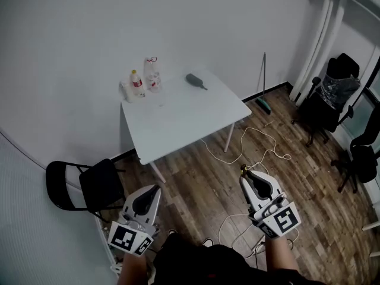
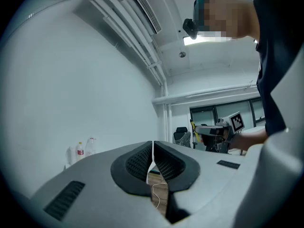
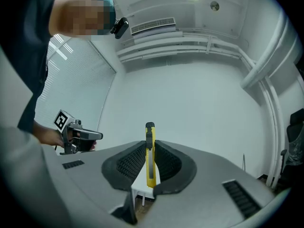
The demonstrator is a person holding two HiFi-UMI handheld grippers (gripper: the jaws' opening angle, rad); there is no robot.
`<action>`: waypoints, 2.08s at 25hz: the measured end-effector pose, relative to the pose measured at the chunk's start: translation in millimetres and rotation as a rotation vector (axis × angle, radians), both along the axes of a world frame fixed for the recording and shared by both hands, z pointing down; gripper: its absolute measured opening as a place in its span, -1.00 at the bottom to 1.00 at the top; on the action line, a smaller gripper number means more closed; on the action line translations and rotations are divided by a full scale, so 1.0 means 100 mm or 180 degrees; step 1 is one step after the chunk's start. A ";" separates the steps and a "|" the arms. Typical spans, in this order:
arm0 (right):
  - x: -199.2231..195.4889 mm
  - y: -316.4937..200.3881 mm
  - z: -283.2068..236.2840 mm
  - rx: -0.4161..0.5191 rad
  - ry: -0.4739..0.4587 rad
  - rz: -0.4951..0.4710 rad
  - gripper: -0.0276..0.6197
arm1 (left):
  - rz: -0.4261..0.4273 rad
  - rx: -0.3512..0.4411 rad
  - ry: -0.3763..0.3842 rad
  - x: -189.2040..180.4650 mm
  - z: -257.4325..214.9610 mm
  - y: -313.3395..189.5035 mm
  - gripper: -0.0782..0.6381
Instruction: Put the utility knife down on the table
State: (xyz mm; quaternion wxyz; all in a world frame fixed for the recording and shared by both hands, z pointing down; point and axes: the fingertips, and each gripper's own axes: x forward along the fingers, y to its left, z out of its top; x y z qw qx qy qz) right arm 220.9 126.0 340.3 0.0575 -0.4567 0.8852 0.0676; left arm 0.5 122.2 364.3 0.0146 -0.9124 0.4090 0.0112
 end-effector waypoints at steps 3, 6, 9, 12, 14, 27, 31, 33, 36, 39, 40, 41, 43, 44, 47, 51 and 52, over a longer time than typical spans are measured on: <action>0.08 -0.08 0.02 -0.0028 0.0001 0.0054 -0.71 | 0.0003 -0.0008 -0.0001 0.03 0.01 -0.09 -0.70; 0.11 -0.16 0.07 -0.0023 0.0025 0.0072 -0.71 | 0.0028 -0.0005 -0.0009 0.06 0.02 -0.22 -0.70; 0.12 -0.27 0.03 0.0031 -0.0023 0.0038 -0.71 | 0.0063 -0.0006 -0.0012 0.10 0.04 -0.39 -0.70; 0.16 -0.43 0.04 0.0014 -0.0028 0.0114 -0.71 | 0.0104 0.0014 -0.0008 0.13 0.04 -0.58 -0.70; 0.14 -0.56 0.03 0.0041 -0.0024 0.0118 -0.71 | 0.0119 0.0023 0.0011 0.11 0.05 -0.74 -0.70; -0.53 -2.00 0.09 -0.0047 0.0017 0.0077 -0.71 | 0.0023 -0.0025 0.0065 -0.60 0.11 -2.12 -0.70; -0.82 -2.44 0.10 -0.0164 0.0058 0.0091 -0.71 | -0.0014 -0.0090 0.0054 -0.88 0.15 -2.49 -0.70; -0.94 -2.62 0.12 -0.0184 0.0087 0.0090 -0.71 | -0.0015 -0.0098 0.0053 -0.99 0.16 -2.66 -0.70; -1.13 -2.84 0.08 -0.0197 0.0060 0.0069 -0.71 | -0.0008 -0.0107 0.0044 -1.15 0.16 -2.85 -0.70; -1.28 -3.00 0.11 -0.0179 0.0051 0.0000 -0.71 | -0.0005 -0.0114 0.0027 -1.28 0.19 -3.00 -0.70; -1.33 -3.06 0.14 -0.0202 0.0053 -0.0008 -0.71 | -0.0012 -0.0120 0.0020 -1.32 0.22 -3.04 -0.70; -1.38 -3.11 0.18 -0.0233 0.0057 -0.0018 -0.71 | -0.0025 -0.0133 0.0017 -1.37 0.24 -3.07 -0.70; -1.47 -3.21 0.26 -0.0291 0.0101 -0.0060 -0.71 | -0.0057 -0.0179 0.0025 -1.46 0.29 -3.14 -0.70; -1.50 -3.26 0.31 -0.0327 0.0152 -0.0072 -0.71 | -0.0076 -0.0205 0.0031 -1.49 0.31 -3.16 -0.70; -1.59 -3.43 0.40 -0.0424 0.0193 -0.0148 -0.71 | -0.0158 -0.0262 0.0026 -1.56 0.37 -3.23 -0.70; -1.69 -3.72 0.52 -0.0518 0.0170 -0.0340 -0.71 | -0.0335 -0.0322 0.0035 -1.61 0.47 -3.32 -0.70; -1.71 -3.79 0.58 -0.0539 0.0194 -0.0394 -0.71 | -0.0384 -0.0341 0.0040 -1.61 0.49 -3.35 -0.70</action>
